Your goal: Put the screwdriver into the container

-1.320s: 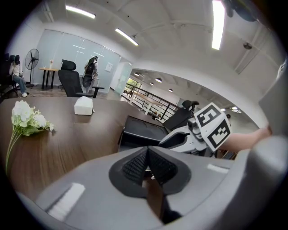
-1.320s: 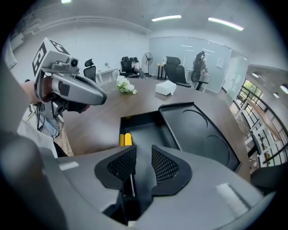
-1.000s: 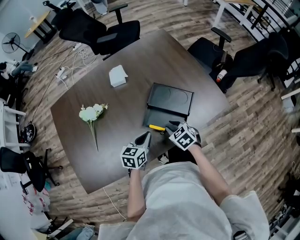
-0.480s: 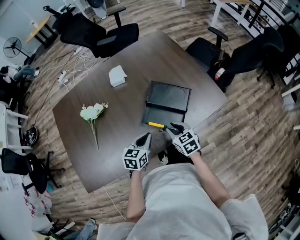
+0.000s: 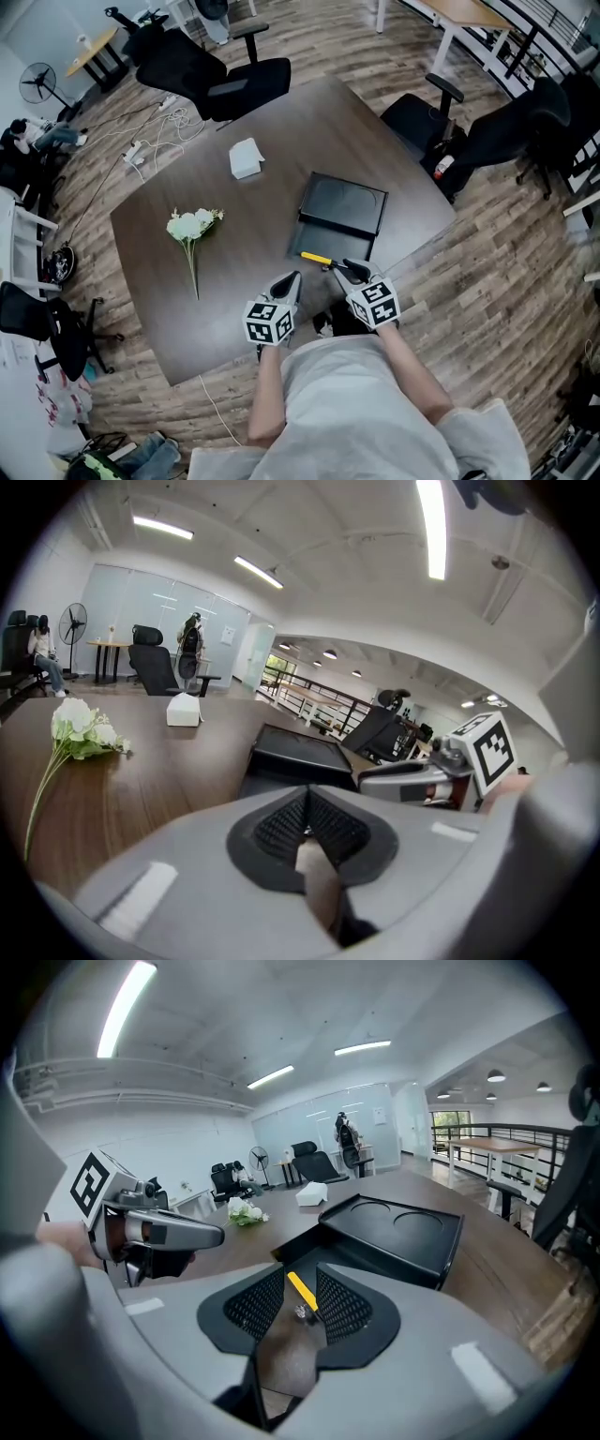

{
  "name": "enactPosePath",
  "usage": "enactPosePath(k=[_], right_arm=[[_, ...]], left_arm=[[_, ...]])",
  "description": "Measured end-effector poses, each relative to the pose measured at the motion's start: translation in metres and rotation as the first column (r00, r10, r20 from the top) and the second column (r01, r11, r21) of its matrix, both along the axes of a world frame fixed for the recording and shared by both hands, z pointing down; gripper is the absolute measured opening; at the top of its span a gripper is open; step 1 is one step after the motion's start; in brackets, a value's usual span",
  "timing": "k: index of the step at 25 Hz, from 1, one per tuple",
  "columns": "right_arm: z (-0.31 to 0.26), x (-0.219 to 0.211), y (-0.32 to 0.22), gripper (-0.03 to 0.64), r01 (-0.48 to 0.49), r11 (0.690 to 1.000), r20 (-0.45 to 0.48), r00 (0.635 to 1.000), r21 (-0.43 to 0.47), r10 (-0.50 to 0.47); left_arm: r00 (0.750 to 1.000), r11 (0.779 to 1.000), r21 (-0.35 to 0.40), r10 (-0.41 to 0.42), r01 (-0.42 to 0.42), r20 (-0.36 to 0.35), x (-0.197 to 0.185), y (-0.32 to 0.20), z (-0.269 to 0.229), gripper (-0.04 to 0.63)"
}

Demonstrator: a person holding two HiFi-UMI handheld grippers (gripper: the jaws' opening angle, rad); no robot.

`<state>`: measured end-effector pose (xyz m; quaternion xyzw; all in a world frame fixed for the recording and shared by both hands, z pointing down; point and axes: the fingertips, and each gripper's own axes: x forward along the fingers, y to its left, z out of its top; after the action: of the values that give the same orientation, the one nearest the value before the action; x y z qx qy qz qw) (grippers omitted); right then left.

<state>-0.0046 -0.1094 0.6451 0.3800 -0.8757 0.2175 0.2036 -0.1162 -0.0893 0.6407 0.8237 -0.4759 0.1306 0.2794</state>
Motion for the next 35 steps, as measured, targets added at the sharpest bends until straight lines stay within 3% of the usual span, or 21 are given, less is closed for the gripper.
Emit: enactPosePath(k=[16, 26, 35], right_arm=[[0.003, -0.014, 0.009, 0.090, 0.018, 1.000, 0.027, 0.999, -0.017, -0.018], [0.002, -0.016, 0.013, 0.002, 0.015, 1.000, 0.045, 0.999, -0.013, -0.014], [-0.002, -0.018, 0.016, 0.000, 0.017, 1.000, 0.098, 0.995, -0.022, -0.015]], left_arm=[[1.000, 1.000, -0.002, -0.010, 0.010, -0.010, -0.009, 0.010, 0.002, 0.055], [1.000, 1.000, -0.005, -0.011, 0.011, -0.012, -0.009, 0.016, 0.005, 0.055], [1.000, 1.000, -0.006, -0.006, 0.006, -0.014, -0.010, 0.020, 0.007, 0.055]])
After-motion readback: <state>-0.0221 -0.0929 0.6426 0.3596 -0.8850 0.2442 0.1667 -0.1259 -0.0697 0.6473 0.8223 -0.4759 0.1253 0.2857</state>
